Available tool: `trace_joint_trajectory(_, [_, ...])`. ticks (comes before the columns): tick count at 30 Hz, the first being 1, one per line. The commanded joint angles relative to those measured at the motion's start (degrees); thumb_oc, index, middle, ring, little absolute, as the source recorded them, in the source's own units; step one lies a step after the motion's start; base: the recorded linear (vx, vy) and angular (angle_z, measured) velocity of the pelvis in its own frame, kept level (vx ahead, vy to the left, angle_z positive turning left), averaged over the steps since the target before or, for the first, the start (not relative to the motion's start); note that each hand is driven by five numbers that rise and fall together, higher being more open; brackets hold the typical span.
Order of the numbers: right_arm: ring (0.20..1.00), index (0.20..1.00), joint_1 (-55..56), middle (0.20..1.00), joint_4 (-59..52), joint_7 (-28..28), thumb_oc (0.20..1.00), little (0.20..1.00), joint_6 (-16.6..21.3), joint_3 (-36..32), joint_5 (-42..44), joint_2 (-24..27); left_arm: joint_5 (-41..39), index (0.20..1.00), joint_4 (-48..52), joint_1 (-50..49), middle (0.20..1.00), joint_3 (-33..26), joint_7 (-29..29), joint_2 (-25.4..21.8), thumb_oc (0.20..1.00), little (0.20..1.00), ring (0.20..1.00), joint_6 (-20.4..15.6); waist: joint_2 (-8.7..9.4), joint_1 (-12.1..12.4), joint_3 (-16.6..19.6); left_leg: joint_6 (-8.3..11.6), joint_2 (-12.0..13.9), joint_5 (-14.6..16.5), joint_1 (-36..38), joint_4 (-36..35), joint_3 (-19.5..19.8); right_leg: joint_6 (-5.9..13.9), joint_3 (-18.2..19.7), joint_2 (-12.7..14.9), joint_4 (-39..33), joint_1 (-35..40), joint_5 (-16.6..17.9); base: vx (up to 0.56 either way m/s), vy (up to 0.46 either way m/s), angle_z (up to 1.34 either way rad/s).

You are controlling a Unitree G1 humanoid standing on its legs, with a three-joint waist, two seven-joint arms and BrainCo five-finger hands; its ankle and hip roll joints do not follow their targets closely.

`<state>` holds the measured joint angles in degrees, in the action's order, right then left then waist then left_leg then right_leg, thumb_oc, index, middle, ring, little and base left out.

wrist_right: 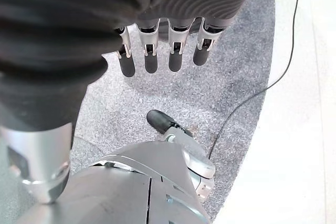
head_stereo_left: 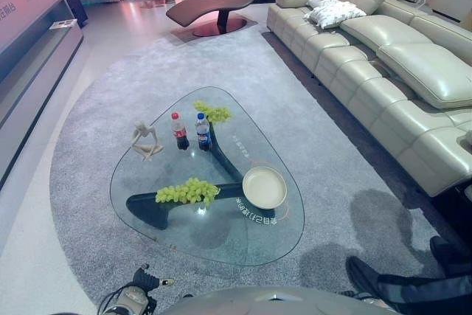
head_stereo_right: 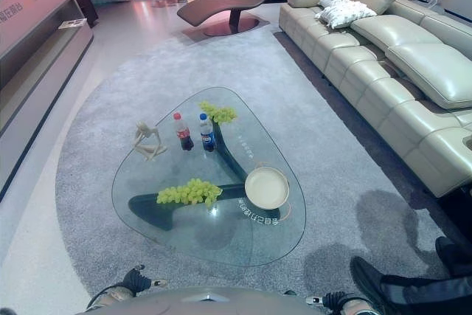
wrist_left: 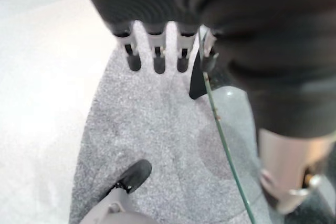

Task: Pick up fruits into the plate

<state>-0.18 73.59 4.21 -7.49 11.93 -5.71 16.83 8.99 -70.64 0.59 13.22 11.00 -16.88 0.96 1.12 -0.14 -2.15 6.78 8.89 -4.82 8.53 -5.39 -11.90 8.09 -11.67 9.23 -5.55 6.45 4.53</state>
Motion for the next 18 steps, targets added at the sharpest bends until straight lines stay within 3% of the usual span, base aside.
trace_joint_trajectory(1, [1.0, 1.0, -4.9, 1.0, 3.4, 0.0, 1.0, 1.0, 0.2, 0.4, -0.3, 0.9, 0.2, 1.0, -2.7, 5.1, 1.0, -0.6, 1.1, -2.2, 1.0, 1.0, 1.0, -2.2, 0.68, 0.1, -2.4, -2.05, -1.1, 5.9, 0.5, 1.3, 2.0, 0.59, -2.1, 0.5, 2.2, 2.2, -3.9, 0.0, 0.0, 0.0])
trace_joint_trajectory(12, [1.0, 1.0, -4.7, 1.0, 3.7, 0.2, 1.0, 1.0, 0.4, 0.0, -0.2, 0.8, 0.7, 1.0, -2.8, 4.9, 1.0, -0.7, 1.1, -2.1, 1.0, 1.0, 1.0, -2.6, 0.78, 0.2, -2.3, -2.07, -1.2, 6.0, 0.3, 1.2, 2.3, 0.59, -2.1, 0.4, 2.0, 2.2, -3.9, 0.0, 0.0, 0.0])
trace_joint_trajectory(18, [1.0, 1.0, -4.7, 1.0, 3.9, 0.3, 1.0, 1.0, 0.1, -0.2, 0.0, 1.0, 1.4, 1.0, -2.3, 5.3, 1.0, -0.8, 3.9, -2.4, 1.0, 1.0, 1.0, -5.5, 0.67, 0.1, -2.4, -1.97, -1.1, 6.0, 0.3, 1.3, 2.1, 0.68, -2.1, 0.6, 2.0, 2.1, -3.9, 0.01, 0.003, 0.0])
